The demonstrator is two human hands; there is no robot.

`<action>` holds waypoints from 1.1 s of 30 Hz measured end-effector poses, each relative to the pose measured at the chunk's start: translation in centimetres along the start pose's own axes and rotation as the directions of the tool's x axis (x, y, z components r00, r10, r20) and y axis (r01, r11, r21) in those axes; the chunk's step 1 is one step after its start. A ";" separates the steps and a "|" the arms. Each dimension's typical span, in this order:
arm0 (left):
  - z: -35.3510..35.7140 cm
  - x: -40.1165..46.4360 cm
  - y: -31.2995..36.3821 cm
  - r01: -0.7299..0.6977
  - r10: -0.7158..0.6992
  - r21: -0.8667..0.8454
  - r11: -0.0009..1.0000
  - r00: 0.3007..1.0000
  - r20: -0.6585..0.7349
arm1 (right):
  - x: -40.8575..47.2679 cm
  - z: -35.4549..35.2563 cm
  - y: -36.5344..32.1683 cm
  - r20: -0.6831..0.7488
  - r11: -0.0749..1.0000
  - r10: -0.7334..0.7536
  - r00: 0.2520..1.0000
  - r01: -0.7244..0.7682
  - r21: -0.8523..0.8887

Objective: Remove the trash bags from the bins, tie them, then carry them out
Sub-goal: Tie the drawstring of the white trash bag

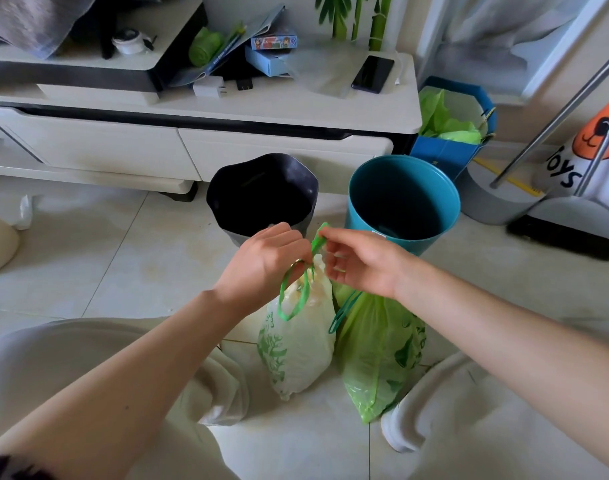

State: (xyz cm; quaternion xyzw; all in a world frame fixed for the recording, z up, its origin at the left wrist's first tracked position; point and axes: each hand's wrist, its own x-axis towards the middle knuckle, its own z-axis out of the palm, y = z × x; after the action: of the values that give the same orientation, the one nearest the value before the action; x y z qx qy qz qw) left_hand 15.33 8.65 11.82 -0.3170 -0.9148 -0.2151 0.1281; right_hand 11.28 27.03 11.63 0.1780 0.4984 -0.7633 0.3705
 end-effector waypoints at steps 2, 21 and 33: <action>0.0 -0.1 -0.1 0.009 -0.009 -0.001 1.000 1.000 0.010 | 0.0 -0.3 -0.8 -0.014 0.999 -0.048 0.999 0.048 0.003; -0.3 -1.1 -2.6 0.170 -0.098 -0.190 0.967 0.936 0.337 | 1.7 -4.9 -1.7 -0.373 0.850 -0.307 0.875 0.077 -0.520; -4.3 -0.2 -3.7 0.643 -0.416 -0.107 0.758 0.604 0.680 | 1.5 -5.4 -2.9 -0.424 0.941 -0.231 0.876 0.090 -0.326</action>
State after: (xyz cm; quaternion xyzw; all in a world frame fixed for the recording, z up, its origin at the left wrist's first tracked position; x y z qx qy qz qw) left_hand 13.54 3.86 14.29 -0.0955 -0.9038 -0.2823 -0.3071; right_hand 7.63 31.87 10.09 0.2520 0.6932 -0.6449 0.2001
